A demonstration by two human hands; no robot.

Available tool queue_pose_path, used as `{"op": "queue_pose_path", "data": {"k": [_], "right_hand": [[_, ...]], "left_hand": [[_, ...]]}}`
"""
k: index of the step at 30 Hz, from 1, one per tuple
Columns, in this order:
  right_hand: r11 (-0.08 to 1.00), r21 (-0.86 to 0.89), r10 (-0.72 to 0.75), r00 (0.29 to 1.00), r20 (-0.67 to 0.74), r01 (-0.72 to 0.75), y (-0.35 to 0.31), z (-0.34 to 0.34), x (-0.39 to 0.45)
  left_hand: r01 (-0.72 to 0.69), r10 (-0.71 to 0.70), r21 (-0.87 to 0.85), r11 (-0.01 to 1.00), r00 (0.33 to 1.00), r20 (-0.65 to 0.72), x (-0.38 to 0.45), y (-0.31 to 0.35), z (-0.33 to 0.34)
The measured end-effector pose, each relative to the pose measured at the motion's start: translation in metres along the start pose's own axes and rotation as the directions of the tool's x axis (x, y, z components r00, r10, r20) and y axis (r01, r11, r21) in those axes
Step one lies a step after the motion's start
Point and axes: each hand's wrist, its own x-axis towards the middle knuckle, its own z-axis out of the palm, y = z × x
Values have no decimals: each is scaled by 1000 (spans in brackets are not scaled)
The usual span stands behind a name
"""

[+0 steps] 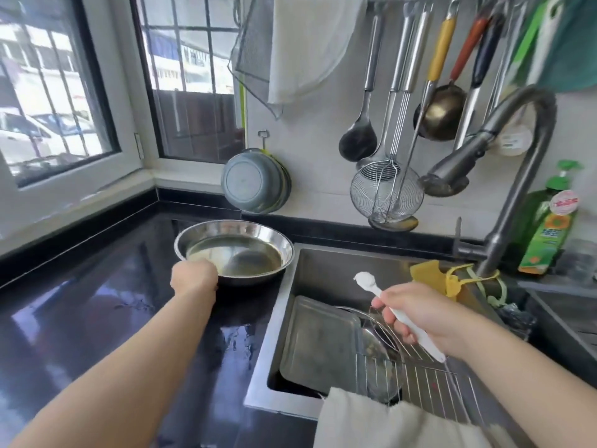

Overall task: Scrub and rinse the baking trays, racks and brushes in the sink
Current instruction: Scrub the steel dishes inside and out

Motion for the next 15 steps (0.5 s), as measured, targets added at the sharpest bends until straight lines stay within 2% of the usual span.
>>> {"op": "queue_pose_path", "data": {"k": [3, 7, 9, 11, 13, 15], "right_hand": [[1000, -6, -7, 999, -35, 7, 4, -13, -2], [999, -30, 12, 995, -102, -15, 17, -53, -5], [1000, -25, 10, 990, -144, -14, 24, -84, -6], [1000, -30, -2, 983, -181, -4, 28, -116, -8], [998, -56, -13, 979, -202, 2, 32, -143, -11], [993, -115, -24, 974, -225, -2, 34, -165, -12]], "left_hand": [[-17, 19, -127, 992, 1000, 14, -29, 11, -17], [-18, 31, -113, 993, 994, 108, -66, 6, -31], [-136, 139, -34, 990, 981, 137, -89, 6, -25], [-313, 299, 41, 949, 934, 196, -120, 10, -12], [-491, 441, 166, 855, 858, 264, -147, 16, 5], [-650, 567, 228, 725, 752, 336, -171, 21, 27]]}}
